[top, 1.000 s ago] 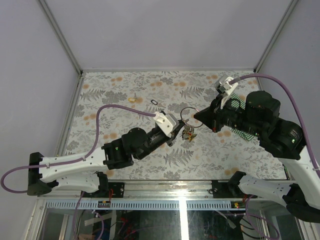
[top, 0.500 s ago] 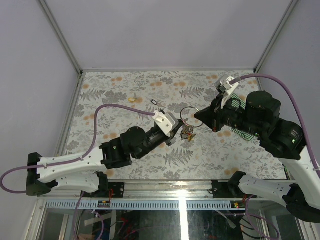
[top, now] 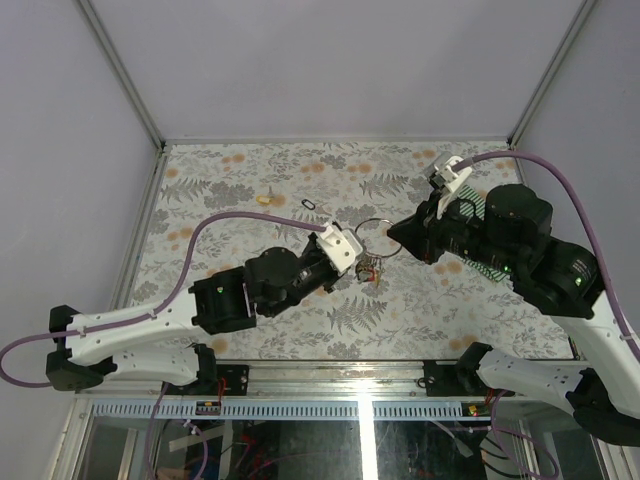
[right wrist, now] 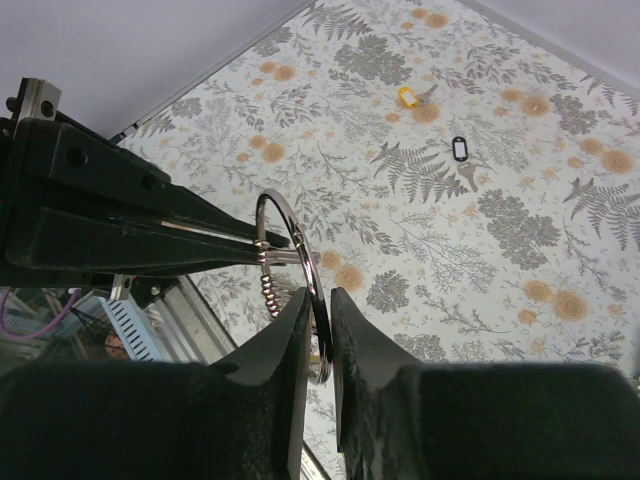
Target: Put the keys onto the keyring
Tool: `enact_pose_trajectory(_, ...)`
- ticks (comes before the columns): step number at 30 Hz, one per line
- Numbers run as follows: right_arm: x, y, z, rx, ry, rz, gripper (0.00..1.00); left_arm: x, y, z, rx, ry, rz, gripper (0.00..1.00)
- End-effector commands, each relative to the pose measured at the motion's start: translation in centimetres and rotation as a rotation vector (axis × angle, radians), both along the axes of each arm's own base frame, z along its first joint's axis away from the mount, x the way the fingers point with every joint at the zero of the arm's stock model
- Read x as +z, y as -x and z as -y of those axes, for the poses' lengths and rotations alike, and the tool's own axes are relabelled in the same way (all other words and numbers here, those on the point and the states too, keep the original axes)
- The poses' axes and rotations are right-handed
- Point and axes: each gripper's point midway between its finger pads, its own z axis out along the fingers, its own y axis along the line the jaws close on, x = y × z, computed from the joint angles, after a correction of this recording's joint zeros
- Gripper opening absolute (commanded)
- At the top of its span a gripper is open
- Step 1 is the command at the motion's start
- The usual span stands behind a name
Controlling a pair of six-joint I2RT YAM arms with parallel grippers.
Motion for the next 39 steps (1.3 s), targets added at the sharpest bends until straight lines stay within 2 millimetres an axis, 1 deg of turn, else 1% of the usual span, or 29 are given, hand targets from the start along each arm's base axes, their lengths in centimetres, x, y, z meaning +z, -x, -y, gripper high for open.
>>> enact_pose_trajectory(1,2.2,-0.5,0.3,-0.028,-0.061,0.088,0.22,0.6,0.1,-1.8,0.015,-0.082,0.021,0.00)
enact_pose_trajectory(5,1.8,-0.7,0.3,-0.035,-0.058,0.091,0.31,0.0,0.5,-2.3,-0.003,-0.129,-0.002,0.00)
enact_pose_trajectory(8,1.6,-0.8,0.5,-0.042,-0.057,0.098,0.35,-0.5,0.9,-2.6,-0.011,-0.150,-0.030,0.00)
enact_pose_trajectory(12,1.0,-0.7,0.8,-0.050,-0.064,0.113,0.37,-1.2,1.0,-2.9,0.001,-0.186,-0.073,0.00)
enact_pose_trajectory(19,-1.3,-0.4,1.0,-0.054,-0.079,0.103,0.39,-4.5,1.6,-2.6,-0.003,-0.319,-0.187,0.00)
enact_pose_trajectory(24,-2.6,-0.2,1.4,-0.065,-0.070,0.083,0.40,-6.3,2.7,-1.6,-0.093,-0.339,-0.348,0.00)
enact_pose_trajectory(27,-3.3,0.1,1.6,-0.060,-0.068,0.078,0.40,-7.0,2.7,-1.5,-0.131,-0.314,-0.440,0.00)
enact_pose_trajectory(28,-3.5,0.4,1.5,-0.044,-0.071,0.080,0.40,-7.2,2.7,-1.5,-0.141,-0.305,-0.466,0.00)
enact_pose_trajectory(30,-3.8,1.5,0.8,0.038,-0.085,0.096,0.41,-7.3,2.9,-1.4,-0.176,-0.290,-0.509,0.00)
enact_pose_trajectory(33,-4.4,3.0,-0.2,0.152,-0.126,0.143,0.42,-6.9,3.9,-1.0,-0.260,-0.269,-0.551,0.00)
enact_pose_trajectory(35,-4.5,3.9,-0.9,0.217,-0.168,0.180,0.42,-6.7,4.6,-0.7,-0.303,-0.263,-0.567,0.00)
enact_pose_trajectory(39,-5.3,4.6,-1.7,0.278,-0.228,0.211,0.44,-6.0,5.6,-0.7,-0.365,-0.262,-0.567,0.00)
